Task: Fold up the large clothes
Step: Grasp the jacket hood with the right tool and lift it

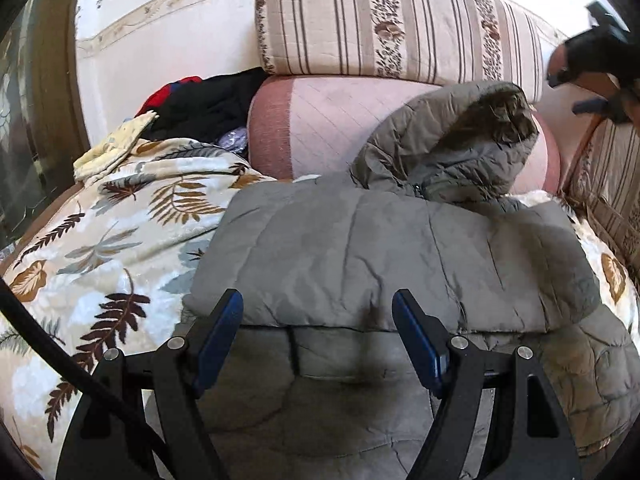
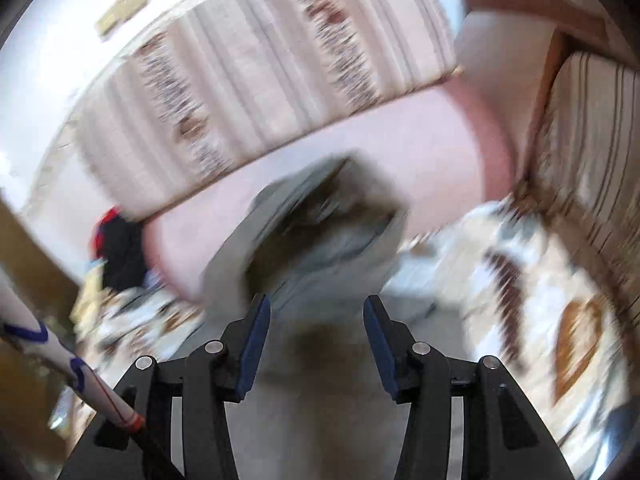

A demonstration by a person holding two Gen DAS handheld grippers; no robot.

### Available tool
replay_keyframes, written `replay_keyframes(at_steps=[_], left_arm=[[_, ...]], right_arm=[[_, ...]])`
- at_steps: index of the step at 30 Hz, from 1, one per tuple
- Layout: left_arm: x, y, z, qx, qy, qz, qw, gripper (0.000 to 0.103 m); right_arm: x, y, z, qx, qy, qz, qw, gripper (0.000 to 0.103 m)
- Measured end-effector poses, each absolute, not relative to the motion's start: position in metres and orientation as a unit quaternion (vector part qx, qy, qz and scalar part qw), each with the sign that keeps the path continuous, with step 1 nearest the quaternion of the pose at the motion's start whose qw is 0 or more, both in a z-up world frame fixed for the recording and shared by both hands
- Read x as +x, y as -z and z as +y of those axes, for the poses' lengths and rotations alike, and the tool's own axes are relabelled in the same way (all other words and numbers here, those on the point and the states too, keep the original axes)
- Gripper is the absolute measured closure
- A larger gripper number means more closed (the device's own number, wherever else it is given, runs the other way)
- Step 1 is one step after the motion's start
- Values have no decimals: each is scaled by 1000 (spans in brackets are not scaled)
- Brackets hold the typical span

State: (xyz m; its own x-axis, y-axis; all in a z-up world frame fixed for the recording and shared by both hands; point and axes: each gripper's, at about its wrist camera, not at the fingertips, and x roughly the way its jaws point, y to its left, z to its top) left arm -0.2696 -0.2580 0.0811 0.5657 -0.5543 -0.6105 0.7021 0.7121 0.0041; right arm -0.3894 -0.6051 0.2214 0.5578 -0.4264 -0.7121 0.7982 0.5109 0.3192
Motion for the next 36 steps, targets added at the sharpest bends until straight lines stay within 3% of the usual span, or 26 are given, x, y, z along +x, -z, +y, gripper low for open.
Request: replay_keyframes(at_steps=[5,11,13,16,17,18,19,30,36], left_arm=[[-268,-72,-267,137,363,304,870,27],[-265,-66,-271,133,368,313,866,27],[-263,-65,-271,128,368,314,866,27],[-264,-65,-272,128,369,313,866,27],[-263,-64,-272,129,369,312,866,27],[-263,-64,-273,131,370,312,865,27],[-263,-63,-274,132,371,312,865,27],[-259,-78,-260,99,370,304,872,27],[-245,-90,-240,58,364,306,878,27]], right_arm=[[-375,-206,-671,330,402,291,803,50],[-338,-188,-700,229,414,344,811,50],[-323,-184,-706,187,426,360,808,43],[-310,-179,-713,142,442,359,809,43],[-305,-177,-715,135,436,360,814,45],[-304,-174,-714,137,425,360,819,79],[-301,-171,-713,145,403,365,827,96],[-357,-216,-560,80,311,292,901,97],[-412,-195,-455,67,246,300,919,97]])
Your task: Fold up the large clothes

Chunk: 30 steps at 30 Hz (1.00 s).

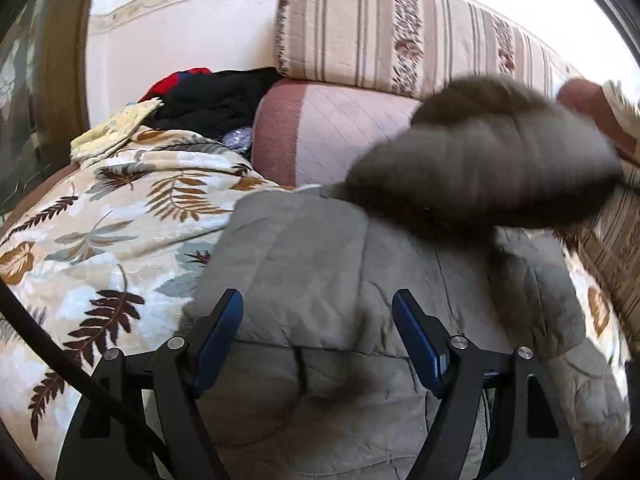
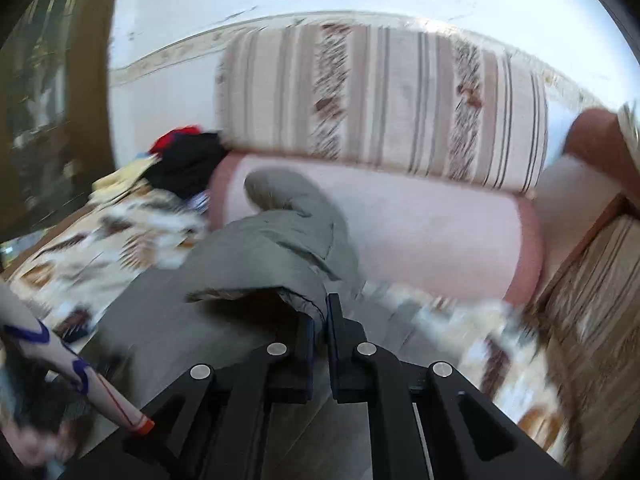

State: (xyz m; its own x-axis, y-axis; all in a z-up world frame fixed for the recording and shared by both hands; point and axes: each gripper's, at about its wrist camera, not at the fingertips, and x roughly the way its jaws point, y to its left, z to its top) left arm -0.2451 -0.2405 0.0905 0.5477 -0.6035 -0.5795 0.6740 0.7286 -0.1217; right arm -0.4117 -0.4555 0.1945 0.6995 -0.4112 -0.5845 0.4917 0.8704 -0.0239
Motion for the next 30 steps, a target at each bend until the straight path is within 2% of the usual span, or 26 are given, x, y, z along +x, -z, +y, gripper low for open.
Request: replay_keyframes(at_steps=[7,10,14,18,24,26,30], left_arm=[[-239,-103,-236,12,381,285,879,27],[-252,-109,-254,20,407,271,872,27],[-275,-108,-281,56,453,254,853,27],[-271,-59,-320,167,418,324,832,26],[-266,-51,-318,158,421,337,827,25],[-266,-50,-319,158,420,337,827,25],[-265,-51,-319,156,420,335,829,25]], right_arm=[[-440,-78,-395,75,247,372,891,97],[-433,-59,-394,88,249,376,888,97],[-424,-57,-392,82,242,382,888,97],[-428,-53,-393,71,242,390,885,96],[-437,-78,-383,27,231,393,890,85],[-445,-92,-384,22,220,386,896,85],[-458,-137,-396,37,221,332,916,81]])
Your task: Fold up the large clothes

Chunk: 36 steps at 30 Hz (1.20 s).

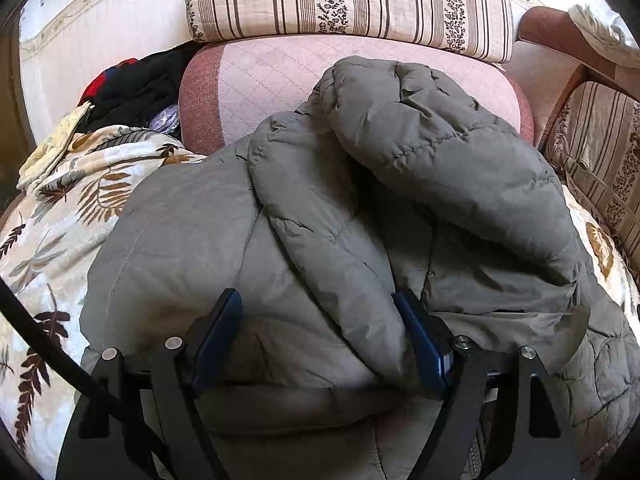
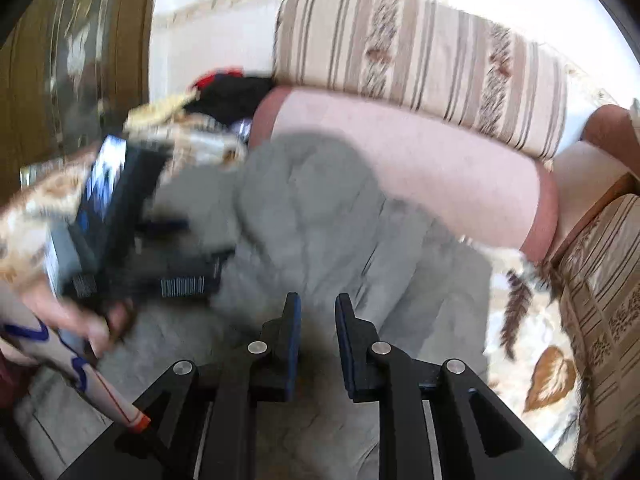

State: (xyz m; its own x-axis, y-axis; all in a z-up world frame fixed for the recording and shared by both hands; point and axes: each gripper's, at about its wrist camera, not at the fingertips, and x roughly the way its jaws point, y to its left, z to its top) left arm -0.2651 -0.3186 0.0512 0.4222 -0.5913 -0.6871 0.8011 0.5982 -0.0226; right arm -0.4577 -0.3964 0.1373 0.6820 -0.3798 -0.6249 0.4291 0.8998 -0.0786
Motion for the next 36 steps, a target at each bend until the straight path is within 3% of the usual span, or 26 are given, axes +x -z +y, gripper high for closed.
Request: replay_keyframes(at_steps=[2,8,14,18,21,26,32,36], left_arm=[[-266,-52,-317,155,420,336,829,25],[-265,-53,-313,147,424,336,828,25],[-265,-58,-310,135,433,335,826,25],[-268,-88,-294,81,453,293,838,25],[-271,-98,-293,67,464,280,838,25],[-257,-52,-319,145,413,350,828,24],[-257,-54,-319,139,414,343,832,24],[-259,-53,-319,141,413,340,833,24]], right_arm=[[-452,-152,-410,67,216,310,924,75],[-396,-156,-432,110,183,304,929,75],[-363,-82,-460,161,188,396,884,75],[-364,-52,-466,170,190,406,877,75],[-363,-52,-463,168,192,402,879,75],[-374,-61,-459,165,187,395,884,75],[-411,-100,-463,148,208,344,904,74],[-410,-86,-474,170,207,365,891,74]])
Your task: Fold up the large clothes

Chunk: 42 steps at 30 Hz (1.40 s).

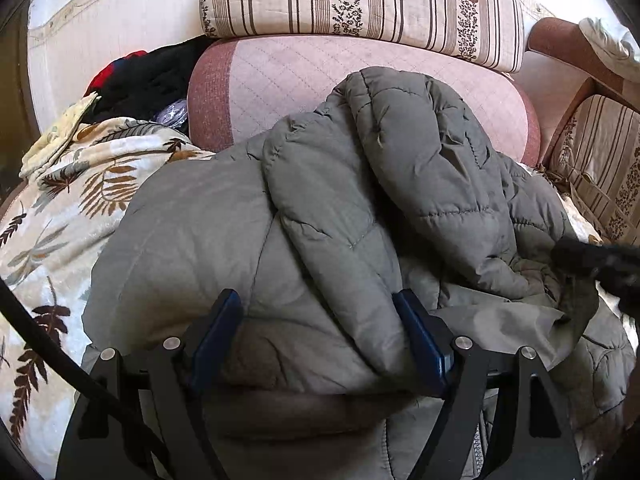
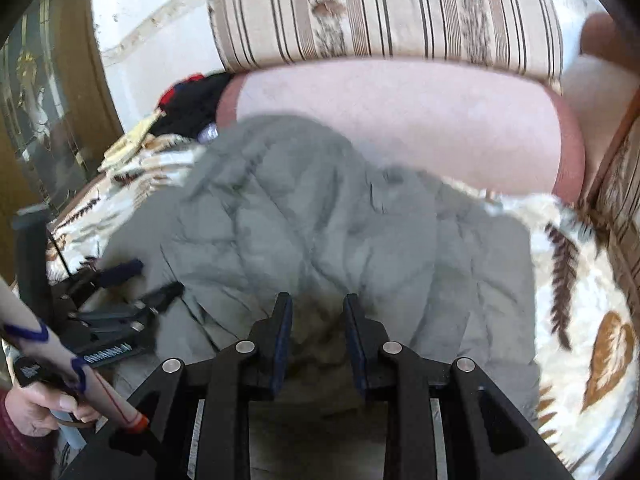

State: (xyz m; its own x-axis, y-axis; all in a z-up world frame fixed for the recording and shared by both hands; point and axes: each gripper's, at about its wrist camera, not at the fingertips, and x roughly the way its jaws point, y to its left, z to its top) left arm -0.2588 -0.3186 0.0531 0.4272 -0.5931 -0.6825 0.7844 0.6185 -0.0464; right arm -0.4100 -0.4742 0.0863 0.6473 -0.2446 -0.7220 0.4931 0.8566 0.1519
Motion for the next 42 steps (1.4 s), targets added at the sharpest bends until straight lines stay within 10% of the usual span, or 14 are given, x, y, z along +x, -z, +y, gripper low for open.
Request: replay_keyframes(at_steps=[21,38,42], left_arm=[[-286,-92,-296,104,448,250,852,22],[-282,-55,-319,150,446,323,821,21],[-290,-64,-308,154,439,320,825,21]], right_arm=[[-434,-83,-464,212,214,332,894,65],[-419,-46,-458,225,211,377,873,63],[-450,-72,-436,245,197,368,875,49]])
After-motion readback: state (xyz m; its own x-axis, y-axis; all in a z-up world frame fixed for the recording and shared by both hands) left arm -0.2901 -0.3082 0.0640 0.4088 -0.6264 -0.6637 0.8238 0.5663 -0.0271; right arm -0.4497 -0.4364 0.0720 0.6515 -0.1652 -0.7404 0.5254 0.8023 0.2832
